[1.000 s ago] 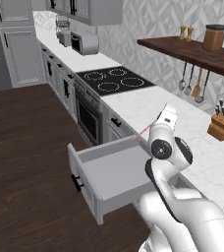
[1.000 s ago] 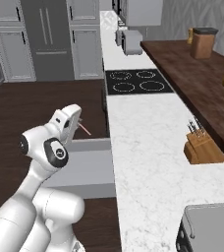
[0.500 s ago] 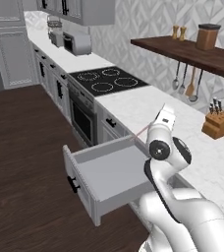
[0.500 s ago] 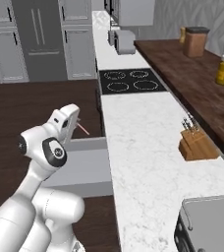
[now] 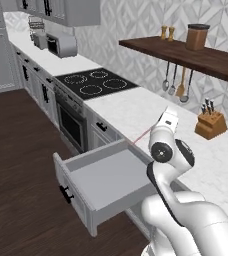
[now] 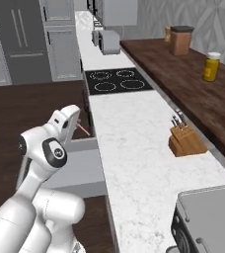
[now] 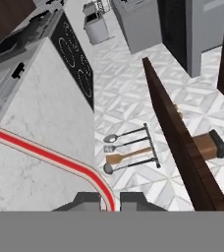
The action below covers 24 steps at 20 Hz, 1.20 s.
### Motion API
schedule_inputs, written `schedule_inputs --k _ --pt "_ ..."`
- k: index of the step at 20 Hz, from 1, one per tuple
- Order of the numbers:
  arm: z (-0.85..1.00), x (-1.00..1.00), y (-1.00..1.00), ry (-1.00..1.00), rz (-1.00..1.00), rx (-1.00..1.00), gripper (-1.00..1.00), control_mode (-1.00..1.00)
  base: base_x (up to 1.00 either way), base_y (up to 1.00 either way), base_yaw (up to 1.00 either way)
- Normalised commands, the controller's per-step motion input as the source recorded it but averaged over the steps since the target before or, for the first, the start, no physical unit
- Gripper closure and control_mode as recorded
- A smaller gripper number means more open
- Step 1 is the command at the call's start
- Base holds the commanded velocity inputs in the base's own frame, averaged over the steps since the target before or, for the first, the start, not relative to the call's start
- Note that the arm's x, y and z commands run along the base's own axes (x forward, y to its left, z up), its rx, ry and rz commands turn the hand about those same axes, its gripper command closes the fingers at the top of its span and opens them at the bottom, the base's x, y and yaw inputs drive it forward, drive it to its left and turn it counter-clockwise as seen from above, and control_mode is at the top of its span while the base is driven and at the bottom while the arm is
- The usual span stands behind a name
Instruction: Take a straw from the drawer in front and place it inside the glass cup on the dining counter.
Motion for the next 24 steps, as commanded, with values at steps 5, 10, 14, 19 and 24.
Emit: schedule_inputs --k 5,10,14,19,24 --pt "0.00 0.00 0.00 0.00 0.00 0.00 1.00 1.00 -0.79 0.92 -0.52" --pt "0.00 0.00 0.00 0.00 0.00 0.00 1.00 1.00 -0.68 0.72 -0.65" --pt "0.00 0.00 0.00 0.00 0.00 0.00 1.00 1.00 -0.65 0.62 -0.69" --pt "0.00 0.00 0.00 0.00 0.00 0.00 1.00 1.00 -0.83 0.32 -0.70" --pt "0.00 0.00 0.00 0.00 0.00 0.00 1.00 1.00 -0.73 0.06 -0.55"
